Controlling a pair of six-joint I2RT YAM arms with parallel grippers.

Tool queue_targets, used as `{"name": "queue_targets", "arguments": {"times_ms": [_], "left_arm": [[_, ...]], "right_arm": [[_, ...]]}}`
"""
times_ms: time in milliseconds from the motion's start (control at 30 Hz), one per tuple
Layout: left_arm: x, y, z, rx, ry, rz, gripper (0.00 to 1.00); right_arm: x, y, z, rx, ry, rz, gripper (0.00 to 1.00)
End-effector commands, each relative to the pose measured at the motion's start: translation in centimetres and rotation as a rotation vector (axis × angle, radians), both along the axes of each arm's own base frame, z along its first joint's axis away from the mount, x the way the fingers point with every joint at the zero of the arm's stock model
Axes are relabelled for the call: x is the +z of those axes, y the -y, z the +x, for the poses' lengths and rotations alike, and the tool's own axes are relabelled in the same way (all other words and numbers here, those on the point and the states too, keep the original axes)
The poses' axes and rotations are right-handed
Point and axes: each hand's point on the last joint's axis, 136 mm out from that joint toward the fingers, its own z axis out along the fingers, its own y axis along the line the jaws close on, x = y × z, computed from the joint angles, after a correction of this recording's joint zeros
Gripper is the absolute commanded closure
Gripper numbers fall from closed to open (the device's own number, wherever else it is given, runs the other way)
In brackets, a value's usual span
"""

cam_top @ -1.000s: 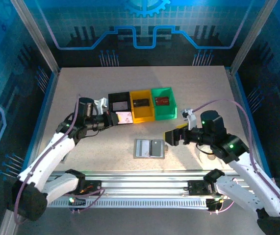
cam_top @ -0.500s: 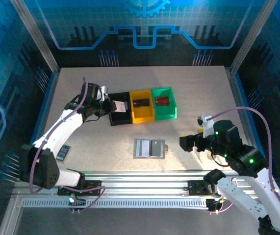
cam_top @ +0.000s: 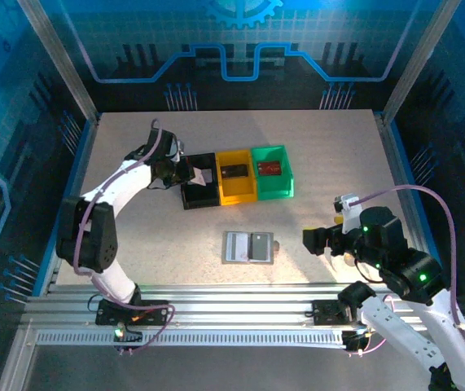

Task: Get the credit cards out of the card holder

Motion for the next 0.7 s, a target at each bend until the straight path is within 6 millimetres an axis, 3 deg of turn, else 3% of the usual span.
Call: {"name": "queue_targets", "arguments": {"times_ms": [0, 667], "left_arm": [[0.5, 0.1, 1.6, -0.013, 0.017, -0.007, 1.0], [-2.4, 0.7, 4.7, -0.002, -0.047, -0.025, 1.0]], "right_arm": [[-0.4, 0.6, 0.1, -0.019, 0.004, -0.025, 0.0], [-0.6, 0.7, 0.1, -0.025, 0.012, -0.023, 0.0]]}}
